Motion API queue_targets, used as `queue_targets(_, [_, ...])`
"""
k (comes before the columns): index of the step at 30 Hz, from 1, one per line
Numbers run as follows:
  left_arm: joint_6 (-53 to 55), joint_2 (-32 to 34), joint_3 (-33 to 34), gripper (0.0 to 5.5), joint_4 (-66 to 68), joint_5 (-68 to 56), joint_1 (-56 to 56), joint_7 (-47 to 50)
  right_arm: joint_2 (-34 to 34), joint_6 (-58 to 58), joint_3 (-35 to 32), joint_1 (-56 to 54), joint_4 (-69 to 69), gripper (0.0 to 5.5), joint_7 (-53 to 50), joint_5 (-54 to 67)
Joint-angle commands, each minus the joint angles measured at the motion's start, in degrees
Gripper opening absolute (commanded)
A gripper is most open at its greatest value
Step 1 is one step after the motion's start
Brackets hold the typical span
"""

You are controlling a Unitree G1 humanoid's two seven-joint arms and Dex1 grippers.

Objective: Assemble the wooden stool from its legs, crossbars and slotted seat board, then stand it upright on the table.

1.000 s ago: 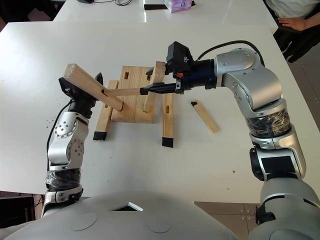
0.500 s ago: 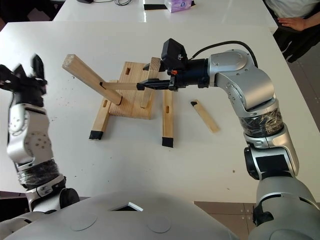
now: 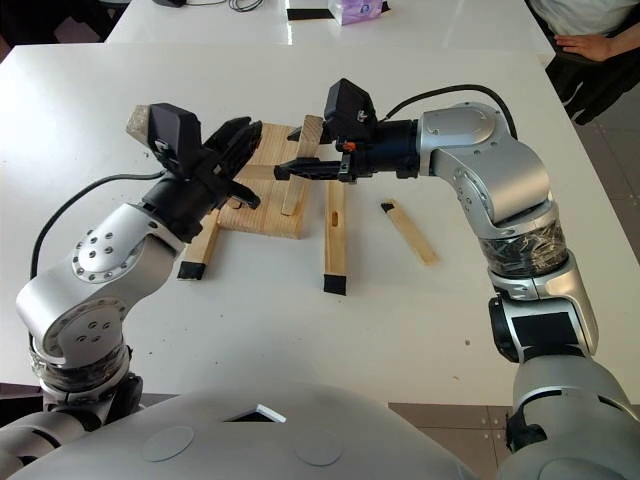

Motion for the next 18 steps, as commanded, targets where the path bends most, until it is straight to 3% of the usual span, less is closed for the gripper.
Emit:
queue_targets(1, [-1.38,0.08,-2.5,0.02,1.78,4.44,2.05,-0.77,-0.81,1.98,1.79,2.39,1.82,2.04,-0.91,-3.02])
queue_targets(5, [-4.08,0.84,-7.0,0.0,5.03,9.04,6.77,-2.94,-0.89,1.63,2.0,2.05,2.24,2.04,-0.61,-3.29])
queue_targets(9, [0.0,0.47,-9.43,0.0,11.51,10.99,10.78,-3.2,-0.76,1.39,2.28,1.56,2.66,2.04,-0.35,-3.37])
queue_targets(18, [-10.39,-6.71,-2.29,0.0,5.93,9.95,3.59,-5.59,-0.7,0.97,2.28,0.56,3.48,2.04,0.03,-3.44])
